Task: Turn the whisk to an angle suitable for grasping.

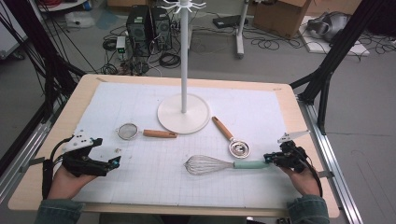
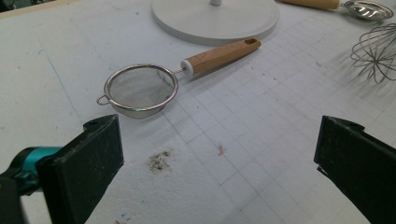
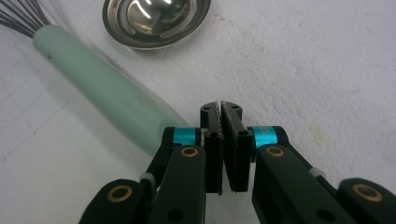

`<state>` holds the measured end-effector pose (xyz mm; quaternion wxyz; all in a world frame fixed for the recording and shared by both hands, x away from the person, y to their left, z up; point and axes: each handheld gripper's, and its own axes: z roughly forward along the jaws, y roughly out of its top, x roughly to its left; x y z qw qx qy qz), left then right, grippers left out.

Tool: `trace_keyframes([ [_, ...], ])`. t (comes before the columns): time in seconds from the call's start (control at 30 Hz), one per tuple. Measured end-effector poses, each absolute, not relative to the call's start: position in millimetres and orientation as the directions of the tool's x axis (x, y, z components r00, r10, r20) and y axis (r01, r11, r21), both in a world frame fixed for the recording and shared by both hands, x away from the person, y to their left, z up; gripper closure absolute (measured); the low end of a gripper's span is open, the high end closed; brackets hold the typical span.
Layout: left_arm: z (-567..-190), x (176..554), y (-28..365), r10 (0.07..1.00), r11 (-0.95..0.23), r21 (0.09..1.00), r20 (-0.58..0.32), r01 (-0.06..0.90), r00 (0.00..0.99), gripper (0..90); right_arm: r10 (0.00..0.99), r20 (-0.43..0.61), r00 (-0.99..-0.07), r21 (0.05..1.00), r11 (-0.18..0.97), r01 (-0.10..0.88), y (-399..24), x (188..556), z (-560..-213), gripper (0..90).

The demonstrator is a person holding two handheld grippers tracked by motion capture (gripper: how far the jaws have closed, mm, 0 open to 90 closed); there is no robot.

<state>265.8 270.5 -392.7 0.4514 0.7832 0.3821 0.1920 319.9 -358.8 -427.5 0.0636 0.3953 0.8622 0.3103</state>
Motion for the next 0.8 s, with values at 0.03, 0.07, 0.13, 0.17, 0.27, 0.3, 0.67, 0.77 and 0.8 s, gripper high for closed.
trace_keyframes([
  [0.03,-392.7,265.7,270.6,0.772,-0.300,0.854,-0.044,0.425,0.635,1.7,0.718,0.133,-0.683,0.582,0.502,0.640,-358.3,319.8,-428.3,87.1],
  [0.07,-392.7,265.6,270.7,0.771,-0.300,0.854,-0.045,0.424,0.635,1.7,0.717,0.131,-0.685,0.579,0.505,0.640,-358.0,318.9,-428.8,87.1],
  [0.13,-392.4,265.3,271.0,0.773,-0.299,0.854,-0.045,0.425,0.633,1.7,0.724,0.128,-0.678,0.588,0.495,0.640,-359.3,317.0,-429.4,86.7],
  [0.17,-392.5,265.3,271.1,0.773,-0.298,0.855,-0.045,0.425,0.633,1.7,0.726,0.128,-0.676,0.592,0.491,0.639,-360.6,316.4,-429.7,86.5],
  [0.27,-392.7,265.2,271.1,0.774,-0.297,0.855,-0.046,0.426,0.632,1.7,0.737,0.132,-0.663,0.595,0.476,0.647,-363.4,314.9,-430.0,86.4],
  [0.3,-392.5,265.1,271.0,0.773,-0.298,0.855,-0.045,0.425,0.633,1.7,0.737,0.126,-0.664,0.598,0.478,0.644,-364.0,315.0,-430.0,86.5],
  [0.67,-392.6,264.9,270.4,0.773,-0.299,0.855,-0.043,0.423,0.633,1.7,0.733,0.147,-0.664,0.605,0.464,0.647,-366.9,310.8,-431.4,87.3],
  [0.77,-392.5,264.8,270.3,0.773,-0.298,0.855,-0.045,0.424,0.633,1.7,0.733,0.154,-0.662,0.603,0.461,0.651,-367.4,310.0,-431.5,87.2],
  [0.8,-392.4,264.8,270.5,0.772,-0.299,0.855,-0.044,0.423,0.634,1.7,0.733,0.155,-0.662,0.602,0.461,0.652,-367.4,309.9,-431.4,87.2],
])
